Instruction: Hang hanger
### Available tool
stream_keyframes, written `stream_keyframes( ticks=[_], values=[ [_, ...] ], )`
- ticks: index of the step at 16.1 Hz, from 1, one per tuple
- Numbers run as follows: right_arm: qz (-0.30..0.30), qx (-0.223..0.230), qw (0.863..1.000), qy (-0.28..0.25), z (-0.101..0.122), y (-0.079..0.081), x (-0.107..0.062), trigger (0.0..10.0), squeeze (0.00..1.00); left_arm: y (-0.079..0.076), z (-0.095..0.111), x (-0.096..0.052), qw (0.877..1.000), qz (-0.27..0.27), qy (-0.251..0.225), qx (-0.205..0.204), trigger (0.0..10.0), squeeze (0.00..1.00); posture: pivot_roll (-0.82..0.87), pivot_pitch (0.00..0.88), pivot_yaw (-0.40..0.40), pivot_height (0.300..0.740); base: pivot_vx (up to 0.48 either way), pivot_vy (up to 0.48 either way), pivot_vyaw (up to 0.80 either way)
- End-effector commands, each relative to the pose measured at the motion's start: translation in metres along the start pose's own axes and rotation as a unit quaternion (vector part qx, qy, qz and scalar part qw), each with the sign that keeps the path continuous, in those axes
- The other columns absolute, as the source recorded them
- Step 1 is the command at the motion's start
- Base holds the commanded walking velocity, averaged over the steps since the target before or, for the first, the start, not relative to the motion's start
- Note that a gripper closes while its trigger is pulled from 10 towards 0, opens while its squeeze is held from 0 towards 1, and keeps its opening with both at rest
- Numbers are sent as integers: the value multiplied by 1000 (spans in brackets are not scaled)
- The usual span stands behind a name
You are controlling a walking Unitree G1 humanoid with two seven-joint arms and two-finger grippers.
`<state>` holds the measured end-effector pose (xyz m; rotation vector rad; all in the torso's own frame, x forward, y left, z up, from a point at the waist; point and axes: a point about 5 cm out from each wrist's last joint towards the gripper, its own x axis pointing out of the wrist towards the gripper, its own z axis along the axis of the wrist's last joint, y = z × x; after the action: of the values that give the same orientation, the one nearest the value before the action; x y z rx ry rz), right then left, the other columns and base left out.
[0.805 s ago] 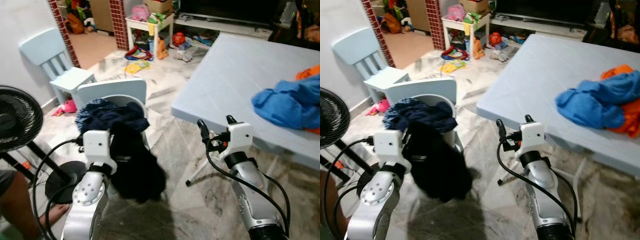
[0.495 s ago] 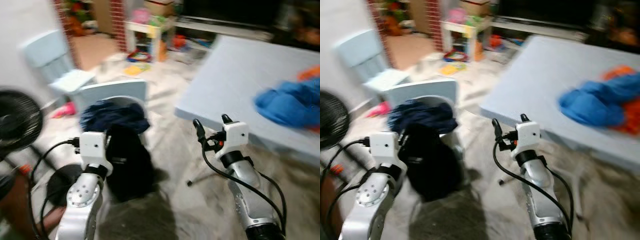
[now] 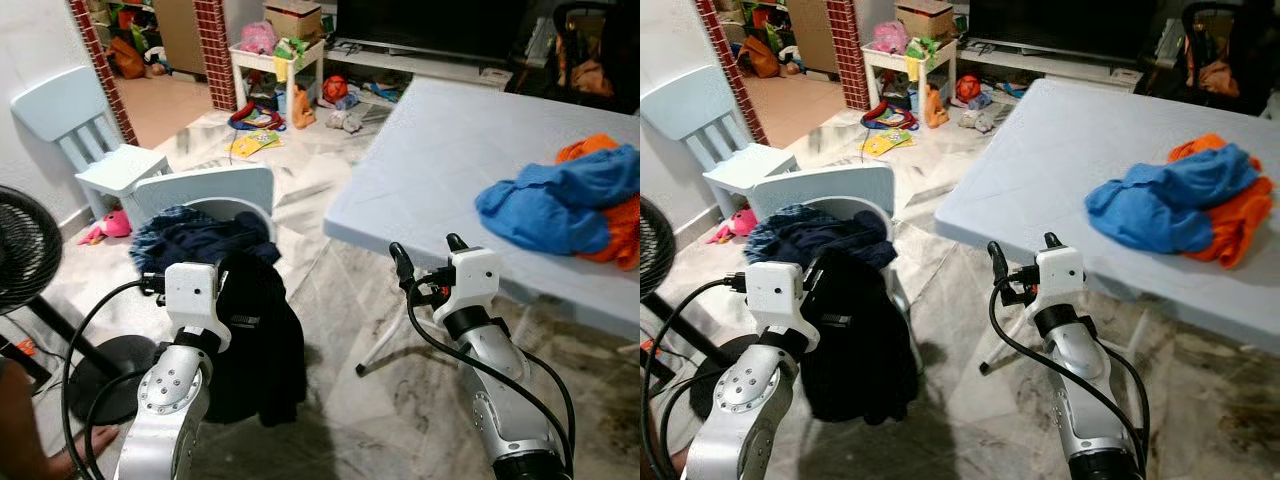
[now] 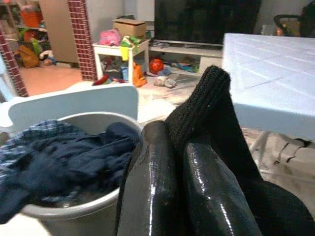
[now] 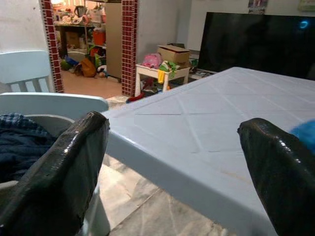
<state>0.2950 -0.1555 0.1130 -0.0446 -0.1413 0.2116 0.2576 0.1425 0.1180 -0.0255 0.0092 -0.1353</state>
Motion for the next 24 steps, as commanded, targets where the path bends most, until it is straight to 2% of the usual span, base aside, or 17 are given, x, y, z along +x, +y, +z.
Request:
stream_keyframes(
  ticks=[1, 12, 14, 17, 24],
  values=[
    [-5, -2, 1000, -2, 2, -4, 1, 10000, 0, -4, 5, 1, 1000, -11, -13, -4, 10000, 0, -37, 0, 29, 740, 0, -307, 0],
    [-5, -10, 1000, 3, 1, -3, 1, 10000, 0, -4, 3, 2, 1000, -12, -8, -4, 10000, 0, -39, 0, 30, 740, 0, -317, 0],
    [-10, -9, 1000, 15, -2, -4, 1, 10000, 0, -2, 1, 3, 1000, 12, 1, -13, 10000, 0, -41, 0, 30, 740, 0, 0, 0],
    [-6, -1, 1000, 15, -2, -3, 1, 10000, 0, -5, -1, 3, 1000, 6, 5, -30, 10000, 0, -40, 0, 29, 740, 0, 0, 0],
    [-2, 10, 1000, 20, -2, -2, 3, 10000, 0, -4, -1, 3, 999, 12, 9, -37, 10000, 0, -37, 0, 23, 740, 0, -35, 0]
  ],
)
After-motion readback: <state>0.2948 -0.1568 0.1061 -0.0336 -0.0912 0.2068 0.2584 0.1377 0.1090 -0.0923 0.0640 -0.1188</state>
